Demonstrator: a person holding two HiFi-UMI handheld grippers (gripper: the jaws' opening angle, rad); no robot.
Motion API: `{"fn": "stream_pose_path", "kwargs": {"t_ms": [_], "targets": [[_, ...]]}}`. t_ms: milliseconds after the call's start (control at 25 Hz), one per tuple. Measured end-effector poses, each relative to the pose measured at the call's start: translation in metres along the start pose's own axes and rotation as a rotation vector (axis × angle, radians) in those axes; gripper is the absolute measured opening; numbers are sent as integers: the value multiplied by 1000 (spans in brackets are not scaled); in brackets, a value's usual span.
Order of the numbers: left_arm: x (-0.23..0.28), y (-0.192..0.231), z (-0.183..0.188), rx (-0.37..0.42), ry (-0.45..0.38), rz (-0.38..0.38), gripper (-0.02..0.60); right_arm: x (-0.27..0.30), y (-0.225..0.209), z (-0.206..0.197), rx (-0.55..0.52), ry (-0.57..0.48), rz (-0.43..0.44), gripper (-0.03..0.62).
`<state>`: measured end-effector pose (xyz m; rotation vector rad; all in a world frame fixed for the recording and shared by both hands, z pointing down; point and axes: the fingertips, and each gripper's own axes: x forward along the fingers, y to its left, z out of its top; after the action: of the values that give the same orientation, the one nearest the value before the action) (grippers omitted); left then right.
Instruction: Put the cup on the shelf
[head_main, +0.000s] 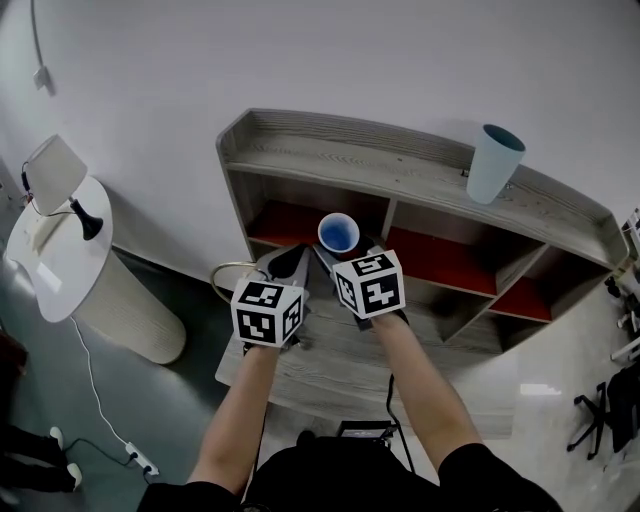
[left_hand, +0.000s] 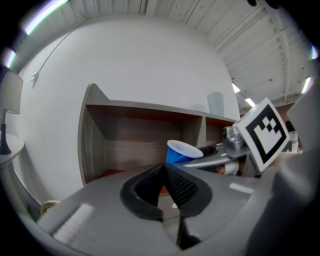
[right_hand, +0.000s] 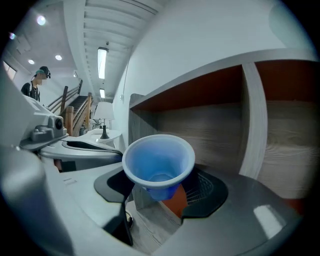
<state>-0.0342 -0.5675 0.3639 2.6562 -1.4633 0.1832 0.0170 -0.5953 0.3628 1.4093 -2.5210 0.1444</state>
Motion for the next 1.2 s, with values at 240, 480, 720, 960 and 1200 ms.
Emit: {"fn": "stream_pose_path", "kwargs": {"t_ms": [240,480,720,960,1200], "targets": [[1,10,-1,-16,-7,46,0,23,-7,0,-15,15,-25,293],[-1,16,-1,-24,-13,64,0,43,-7,-2,-9,42,-27,293],[3,17,-1,-23,-6,68,0,62,-18,-9,8,89,-29,294],[7,15,-4,-15,6,65,0,72,-25,-15,31,119,-33,295],[9,15,-4,-16,6,69,0,77,-30,-18,50,119,-35,295]]}}
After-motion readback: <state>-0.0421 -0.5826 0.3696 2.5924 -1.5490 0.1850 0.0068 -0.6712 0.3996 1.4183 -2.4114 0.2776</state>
